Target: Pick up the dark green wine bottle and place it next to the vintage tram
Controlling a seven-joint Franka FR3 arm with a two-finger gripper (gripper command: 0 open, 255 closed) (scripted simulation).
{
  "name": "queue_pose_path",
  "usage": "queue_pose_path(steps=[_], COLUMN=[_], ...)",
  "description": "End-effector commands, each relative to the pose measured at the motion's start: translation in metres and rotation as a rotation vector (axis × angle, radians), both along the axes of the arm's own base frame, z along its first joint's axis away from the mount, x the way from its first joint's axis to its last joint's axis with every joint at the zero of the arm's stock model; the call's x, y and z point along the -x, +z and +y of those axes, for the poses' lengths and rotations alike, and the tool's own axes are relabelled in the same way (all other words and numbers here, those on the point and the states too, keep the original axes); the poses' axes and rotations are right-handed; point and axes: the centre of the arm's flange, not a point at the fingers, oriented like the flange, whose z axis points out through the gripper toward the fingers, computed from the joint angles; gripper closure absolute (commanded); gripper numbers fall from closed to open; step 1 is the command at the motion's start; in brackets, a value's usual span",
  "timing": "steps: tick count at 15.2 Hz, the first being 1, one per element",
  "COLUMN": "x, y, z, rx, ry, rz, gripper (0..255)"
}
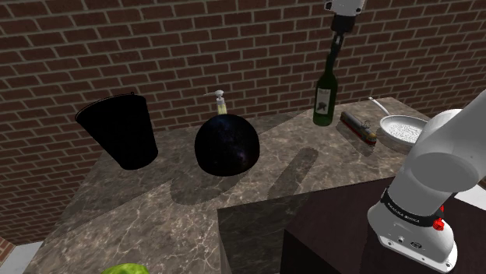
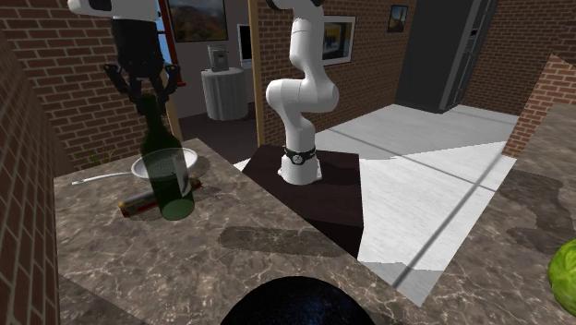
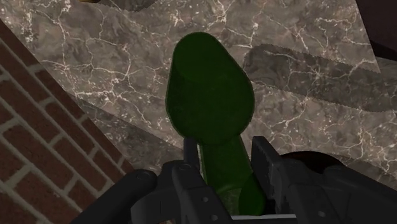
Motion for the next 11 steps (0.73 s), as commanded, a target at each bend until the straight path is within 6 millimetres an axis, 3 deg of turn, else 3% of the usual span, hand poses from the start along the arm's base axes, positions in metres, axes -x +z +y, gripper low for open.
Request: queue_pose_path(steps=[1,11], x=[0.001,0.001], y=[-0.011,-0.064], z=[0.0,0.0], rx=[0.0,0.0], ry=[0.0,0.0], rz=[-0.001,-0.001], gripper=[255,255])
